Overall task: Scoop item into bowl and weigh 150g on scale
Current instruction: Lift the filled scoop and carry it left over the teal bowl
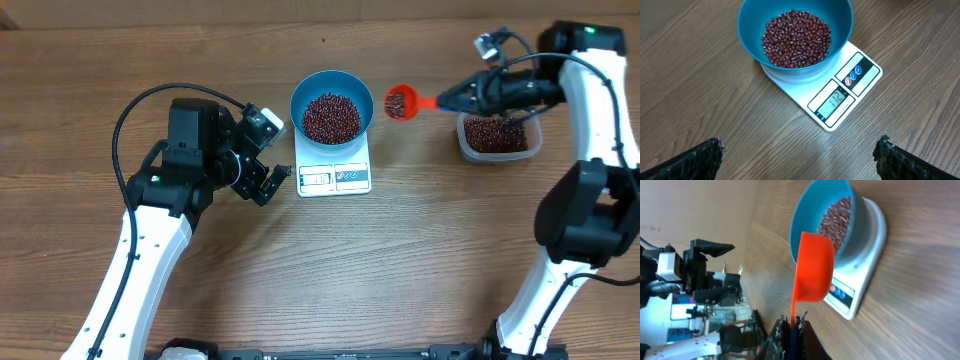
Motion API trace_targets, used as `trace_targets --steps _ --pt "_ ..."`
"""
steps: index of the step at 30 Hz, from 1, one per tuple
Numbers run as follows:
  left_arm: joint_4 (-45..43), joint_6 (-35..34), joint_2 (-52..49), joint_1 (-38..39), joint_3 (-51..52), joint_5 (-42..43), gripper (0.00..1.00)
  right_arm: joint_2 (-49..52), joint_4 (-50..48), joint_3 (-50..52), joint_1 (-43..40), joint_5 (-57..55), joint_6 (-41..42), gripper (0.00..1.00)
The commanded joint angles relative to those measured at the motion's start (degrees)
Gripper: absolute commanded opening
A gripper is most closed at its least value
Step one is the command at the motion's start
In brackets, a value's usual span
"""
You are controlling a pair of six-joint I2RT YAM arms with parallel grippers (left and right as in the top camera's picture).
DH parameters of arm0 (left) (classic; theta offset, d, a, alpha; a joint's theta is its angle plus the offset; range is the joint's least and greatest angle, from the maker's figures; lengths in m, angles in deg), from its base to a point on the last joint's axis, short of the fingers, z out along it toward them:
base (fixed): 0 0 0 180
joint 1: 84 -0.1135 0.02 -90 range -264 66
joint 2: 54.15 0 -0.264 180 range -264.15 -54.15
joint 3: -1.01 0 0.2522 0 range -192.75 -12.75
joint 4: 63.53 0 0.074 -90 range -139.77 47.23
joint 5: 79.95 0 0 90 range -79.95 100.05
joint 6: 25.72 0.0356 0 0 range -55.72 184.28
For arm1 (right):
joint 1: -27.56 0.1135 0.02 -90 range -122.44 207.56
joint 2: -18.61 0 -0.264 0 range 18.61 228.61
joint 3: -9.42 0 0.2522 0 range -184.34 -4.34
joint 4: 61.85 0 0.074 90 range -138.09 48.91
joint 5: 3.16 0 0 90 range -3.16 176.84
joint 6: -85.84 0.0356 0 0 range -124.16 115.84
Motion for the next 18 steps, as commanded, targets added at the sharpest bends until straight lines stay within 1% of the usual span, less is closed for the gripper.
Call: trace_targets --steps 1,4,7,10,18 --pt "0.0 0.7 -0.3 -0.2 -1.3 1.0 1.00 0.9 -3.8 0.1 3.1 2.5 5.1 0.04" --pt "0.0 0.7 -0.3 -0.2 -1.3 1.0 0.99 0.8 -9.4 -0.3 5.5 2.1 11.6 0.04" --pt "0.0 0.7 -0.3 -0.2 -1.3 1.0 1.00 0.8 -12.5 -1.9 7.8 -0.6 15.7 0.04" --pt "0.0 0.7 -0.3 -0.2 -1.3 1.0 1.00 0.8 -13.4 -4.5 10.1 -5.4 18.2 0.04" --pt "0.0 0.7 -0.3 -0.2 -1.3 1.0 1.00 0.8 -13.5 -11.6 17.0 -21.7 21.3 0.04"
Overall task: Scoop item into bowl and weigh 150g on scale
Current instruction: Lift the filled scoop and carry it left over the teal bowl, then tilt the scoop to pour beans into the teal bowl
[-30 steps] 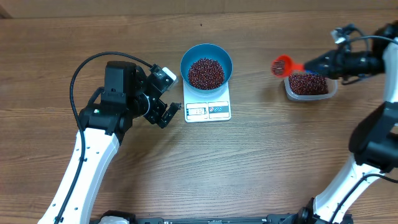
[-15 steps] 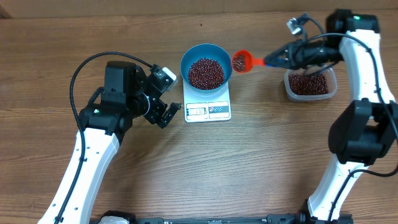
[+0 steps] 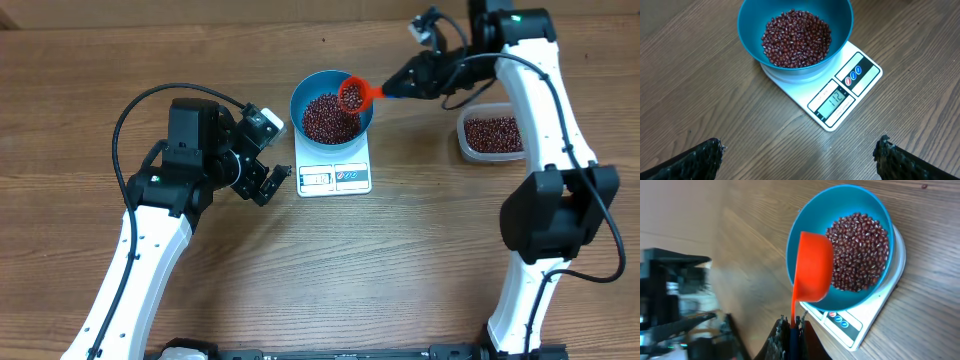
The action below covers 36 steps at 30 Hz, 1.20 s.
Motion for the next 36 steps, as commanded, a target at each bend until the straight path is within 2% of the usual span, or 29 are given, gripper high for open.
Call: trace_targets --steps 1,10,13,18,36 --pt "0.0 0.7 -0.3 -0.2 -1.3 1.0 1.00 0.1 -0.4 -4.6 3.2 -11.2 3.4 0.04" --pt "0.0 0.7 -0.3 -0.2 -1.3 1.0 1.00 0.1 -1.0 -12.2 12.5 -40.6 4.1 0.04" --pt "0.0 0.7 -0.3 -0.2 -1.3 1.0 1.00 0.1 -1.8 -12.6 14.9 -46.8 3.3 0.04" --pt "0.0 0.7 -0.3 -0.2 -1.3 1.0 0.99 0.1 -2.1 -12.6 18.4 -49.5 -0.9 0.04" --pt "0.0 0.7 -0.3 -0.2 -1.3 1.0 1.00 0.0 -2.7 -12.9 18.8 -45.4 -0.7 0.04"
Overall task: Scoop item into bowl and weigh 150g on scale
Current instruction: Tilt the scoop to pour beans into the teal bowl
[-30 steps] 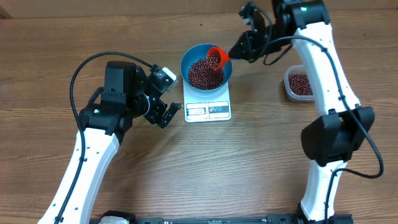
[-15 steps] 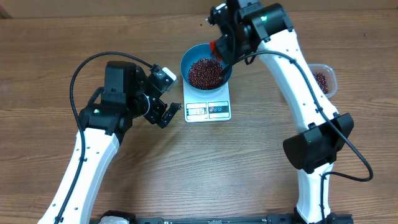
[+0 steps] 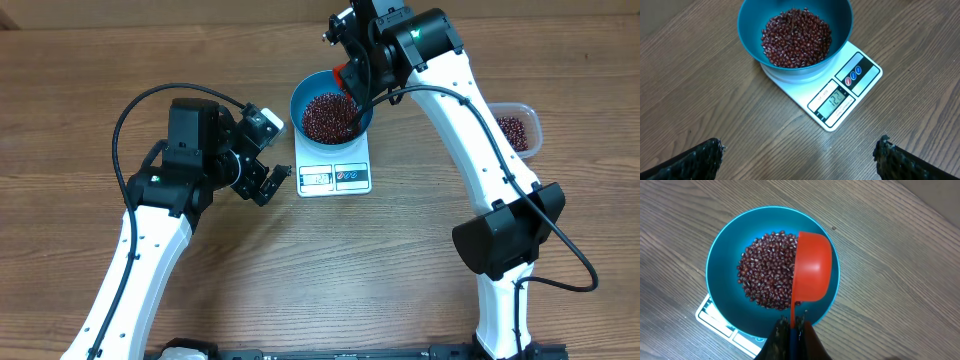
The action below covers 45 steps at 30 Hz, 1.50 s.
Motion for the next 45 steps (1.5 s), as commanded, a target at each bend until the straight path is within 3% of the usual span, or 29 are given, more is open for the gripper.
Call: trace_targets --steps 1,7,13,21,37,45 --pt "0.0 0.7 -0.3 -0.2 -1.3 1.0 0.99 -0.1 -0.4 -2.4 -1.3 3.2 -0.2 0.04" --pt "0.0 0.7 -0.3 -0.2 -1.3 1.0 1.00 -0.2 -0.3 -4.4 -4.9 12.0 0.1 0.04" --pt "0.0 0.7 -0.3 -0.2 -1.3 1.0 1.00 -0.2 -0.1 -5.5 -6.3 12.0 1.0 0.04" --pt "0.0 0.7 -0.3 -0.2 -1.3 1.0 1.00 -0.2 2.0 -5.5 -3.5 5.1 -0.5 0.04" --pt "0.0 0.7 -0.3 -0.2 -1.3 1.0 1.00 -0.2 2.5 -5.5 -3.2 6.3 -3.2 0.04" --pt "0.0 0.7 -0.3 -0.2 -1.3 1.0 0.99 -0.2 3.4 -5.5 -0.5 -0.4 -4.3 0.04"
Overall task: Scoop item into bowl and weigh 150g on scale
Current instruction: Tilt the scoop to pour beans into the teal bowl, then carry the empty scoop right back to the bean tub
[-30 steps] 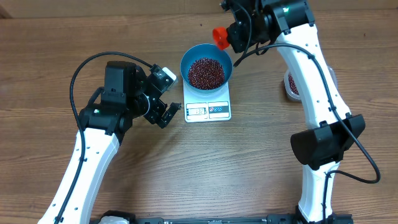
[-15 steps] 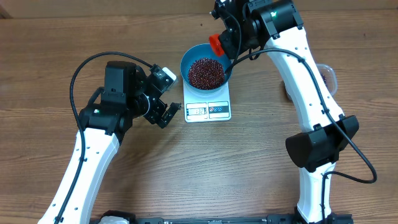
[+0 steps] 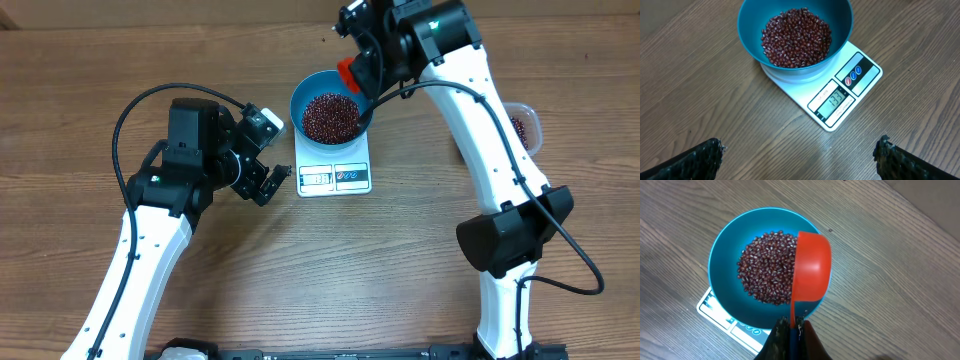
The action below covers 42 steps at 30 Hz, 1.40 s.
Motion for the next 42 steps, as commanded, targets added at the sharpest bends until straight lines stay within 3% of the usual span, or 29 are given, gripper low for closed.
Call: trace_targets --steps 1,19,23,34,42 --pt "0.0 0.7 -0.3 -0.2 -1.3 1.0 0.99 -0.2 0.1 -1.7 1.0 -2.1 -0.9 0.04" --pt "0.0 0.7 -0.3 -0.2 -1.3 1.0 0.99 -0.9 -0.4 -1.7 -1.5 -1.6 1.9 0.04" --pt "0.0 0.7 -0.3 -0.2 -1.3 1.0 1.00 -3.0 0.2 -1.7 -6.8 1.2 2.3 0.04" --pt "0.0 0.7 -0.3 -0.2 -1.3 1.0 1.00 -5.9 11.3 -1.5 -30.7 3.2 5.1 0.04" --pt "0.0 0.7 -0.3 -0.2 -1.3 1.0 0.99 -5.2 13.8 2.9 -36.0 3.2 2.7 0.04"
